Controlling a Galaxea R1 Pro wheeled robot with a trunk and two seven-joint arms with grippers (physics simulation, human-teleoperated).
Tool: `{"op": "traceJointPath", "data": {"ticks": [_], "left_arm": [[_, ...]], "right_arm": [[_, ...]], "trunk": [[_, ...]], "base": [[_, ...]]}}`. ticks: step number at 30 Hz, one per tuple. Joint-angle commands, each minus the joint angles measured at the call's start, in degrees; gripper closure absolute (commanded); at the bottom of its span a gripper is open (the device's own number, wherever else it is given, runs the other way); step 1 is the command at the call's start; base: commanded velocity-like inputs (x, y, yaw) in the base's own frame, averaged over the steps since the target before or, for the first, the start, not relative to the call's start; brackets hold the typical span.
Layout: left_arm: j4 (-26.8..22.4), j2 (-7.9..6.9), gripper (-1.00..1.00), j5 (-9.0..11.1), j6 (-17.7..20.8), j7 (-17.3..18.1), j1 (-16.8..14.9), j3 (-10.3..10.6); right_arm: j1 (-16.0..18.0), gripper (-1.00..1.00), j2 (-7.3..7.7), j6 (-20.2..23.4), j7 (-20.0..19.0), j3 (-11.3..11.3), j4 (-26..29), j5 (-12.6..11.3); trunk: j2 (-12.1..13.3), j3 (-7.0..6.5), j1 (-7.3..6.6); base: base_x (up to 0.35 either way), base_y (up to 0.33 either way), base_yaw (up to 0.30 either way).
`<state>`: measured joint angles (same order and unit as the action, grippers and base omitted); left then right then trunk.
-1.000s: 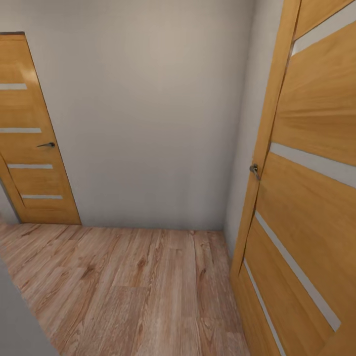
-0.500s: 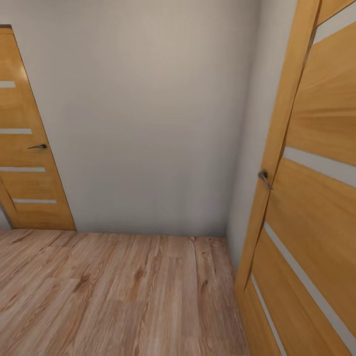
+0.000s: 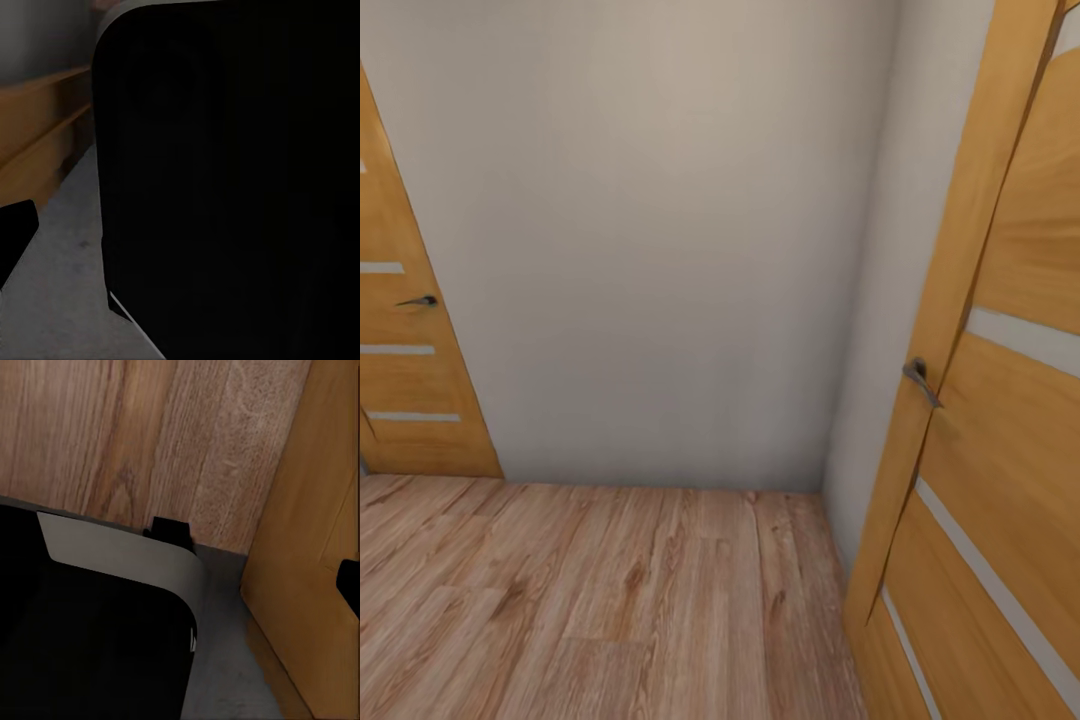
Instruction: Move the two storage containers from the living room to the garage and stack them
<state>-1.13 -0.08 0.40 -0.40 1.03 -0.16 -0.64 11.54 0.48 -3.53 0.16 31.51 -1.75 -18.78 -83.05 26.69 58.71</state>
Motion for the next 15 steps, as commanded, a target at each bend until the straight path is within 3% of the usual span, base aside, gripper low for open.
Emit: {"op": "traceJointPath", "data": {"ticks": [1,8,15], "left_arm": [[-0.02,-0.01,-1.0,0.04,-0.04,0.11,-0.02,-0.06],[-0.02,-0.02,-1.0,0.04,-0.04,0.11,-0.02,-0.06],[-0.02,-0.05,-1.0,0.04,-0.04,0.11,-0.02,-0.06]], "right_arm": [[0.06,-1.0,-0.04,-0.33,0.02,0.48,-0.18,-0.47],[0.06,-1.0,-0.04,-0.33,0.01,0.48,-0.18,-0.47],[0.06,-1.0,-0.04,-0.33,0.01,0.48,-0.18,-0.47]], "trunk": [[-0.03,0.06,0.02],[-0.03,0.06,0.02],[-0.03,0.06,0.02]], "base": [[0.159,0.0,0.0],[0.164,0.0,0.0],[0.291,0.0,0.0]]}}
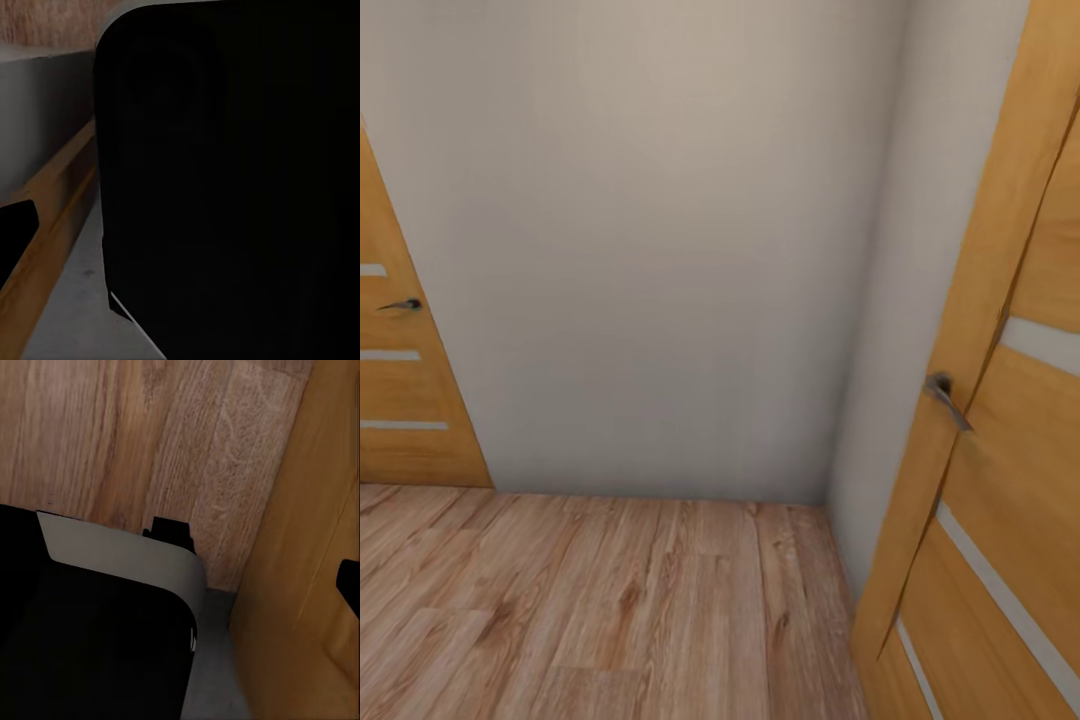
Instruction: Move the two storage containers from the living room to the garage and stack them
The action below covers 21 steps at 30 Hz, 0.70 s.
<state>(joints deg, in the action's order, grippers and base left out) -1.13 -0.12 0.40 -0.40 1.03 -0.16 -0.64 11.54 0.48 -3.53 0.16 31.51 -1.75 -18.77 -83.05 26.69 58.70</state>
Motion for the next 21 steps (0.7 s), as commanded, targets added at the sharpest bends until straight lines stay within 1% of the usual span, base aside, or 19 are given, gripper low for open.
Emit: {"op": "traceJointPath", "data": {"ticks": [1,21], "left_arm": [[-0.01,-0.02,-1.0,0.04,-0.04,0.11,-0.02,-0.06],[-0.01,-0.06,-1.0,0.04,-0.04,0.11,-0.02,-0.06]], "right_arm": [[0.06,-1.0,-0.04,-0.33,0.02,0.48,-0.18,-0.47],[0.06,-1.0,-0.14,-0.26,0.53,0.48,-0.18,-0.5]], "trunk": [[-0.03,0.06,0.03],[-0.03,0.06,0.03]], "base": [[0.312,0.0,0.0],[0.316,0.0,0.0]]}}
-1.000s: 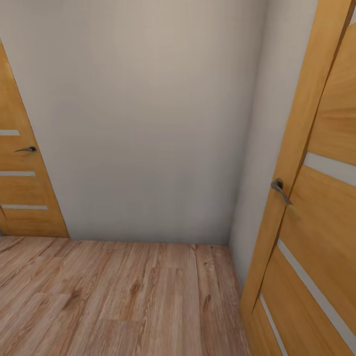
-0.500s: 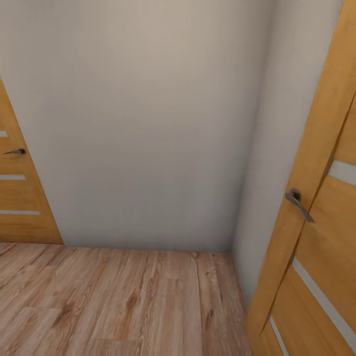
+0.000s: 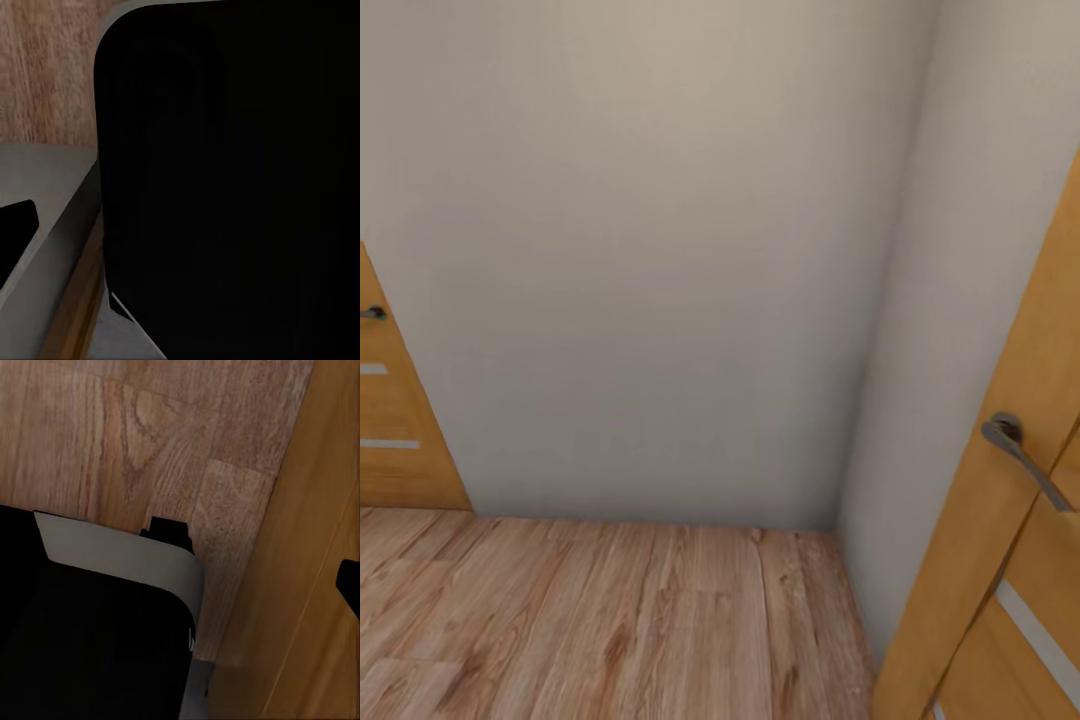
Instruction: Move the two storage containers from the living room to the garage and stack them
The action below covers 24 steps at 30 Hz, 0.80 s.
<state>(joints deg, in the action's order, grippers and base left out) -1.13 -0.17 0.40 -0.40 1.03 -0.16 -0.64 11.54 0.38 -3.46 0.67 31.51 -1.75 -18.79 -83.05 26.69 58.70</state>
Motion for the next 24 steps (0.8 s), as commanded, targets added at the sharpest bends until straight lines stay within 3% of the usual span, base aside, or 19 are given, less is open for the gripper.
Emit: {"op": "traceJointPath", "data": {"ticks": [1,7,20,24], "left_arm": [[-0.01,-0.01,-1.0,0.04,-0.04,0.11,-0.02,-0.06],[-0.01,-0.01,-1.0,0.04,-0.04,0.11,-0.02,-0.06],[-0.01,-0.01,-1.0,0.04,-0.04,0.11,-0.02,-0.06],[-0.01,-0.01,-1.0,0.04,-0.04,0.11,-0.02,-0.06]], "right_arm": [[0.06,-1.0,-0.03,-0.33,0.04,0.48,-0.18,-0.48],[0.06,-1.0,-0.08,-0.34,-0.01,0.48,-0.18,-0.46],[0.06,-1.0,0.02,-0.39,0.03,0.48,-0.18,-0.46],[0.06,-1.0,0.06,-0.41,0.03,0.48,-0.18,-0.46]], "trunk": [[-0.03,0.06,0.03],[-0.03,0.06,0.03],[-0.03,0.06,0.03],[-0.03,0.06,0.03]], "base": [[0.316,0.0,0.0],[0.316,0.0,0.034],[0.308,0.0,0.167],[0.091,0.0,0.26]]}}
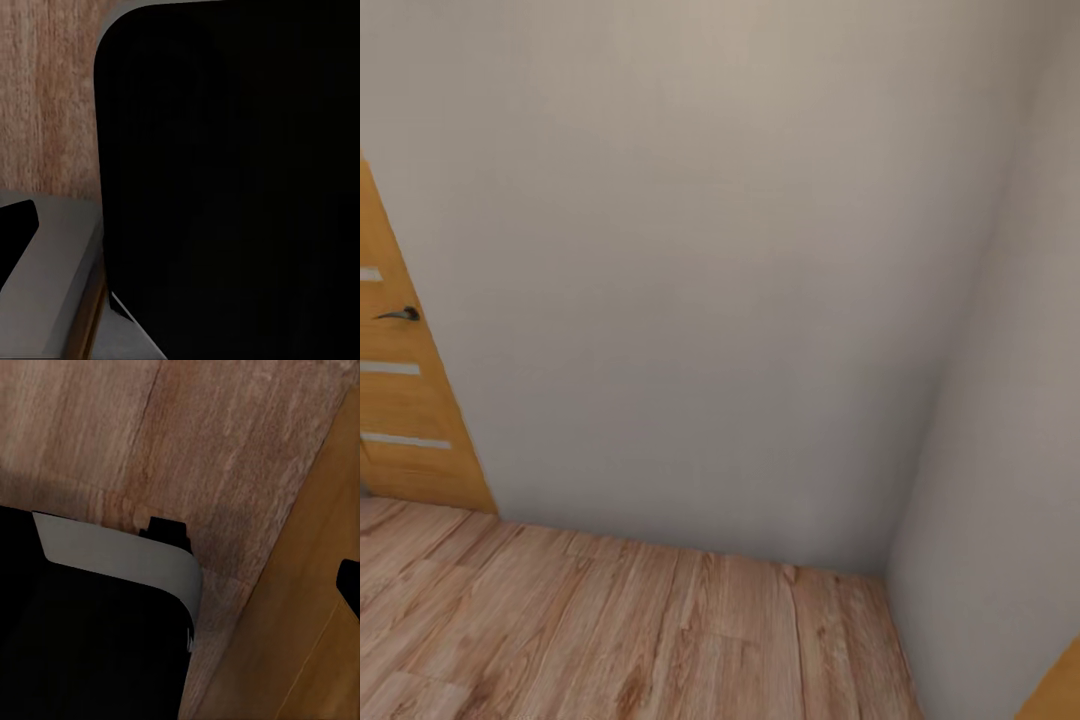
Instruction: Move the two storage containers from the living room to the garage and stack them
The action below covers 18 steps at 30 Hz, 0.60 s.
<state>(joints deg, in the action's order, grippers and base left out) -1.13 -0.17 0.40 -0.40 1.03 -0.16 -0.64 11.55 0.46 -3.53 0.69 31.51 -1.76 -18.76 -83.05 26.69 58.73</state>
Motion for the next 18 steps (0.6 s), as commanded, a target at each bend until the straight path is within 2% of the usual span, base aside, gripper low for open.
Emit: {"op": "traceJointPath", "data": {"ticks": [1,18], "left_arm": [[-0.02,-0.01,-1.0,0.04,-0.04,0.11,-0.02,-0.06],[-0.02,-0.01,-1.0,0.04,-0.04,0.02,-0.02,-0.06]], "right_arm": [[0.06,-1.0,-0.03,-0.34,0.02,0.48,-0.17,-0.49],[0.06,-1.0,-0.13,-0.34,0.02,0.48,-0.17,-0.49]], "trunk": [[-0.03,0.05,0.0],[-0.03,0.05,0.0]], "base": [[0.026,0.0,0.269],[0.003,0.0,0.271]]}}
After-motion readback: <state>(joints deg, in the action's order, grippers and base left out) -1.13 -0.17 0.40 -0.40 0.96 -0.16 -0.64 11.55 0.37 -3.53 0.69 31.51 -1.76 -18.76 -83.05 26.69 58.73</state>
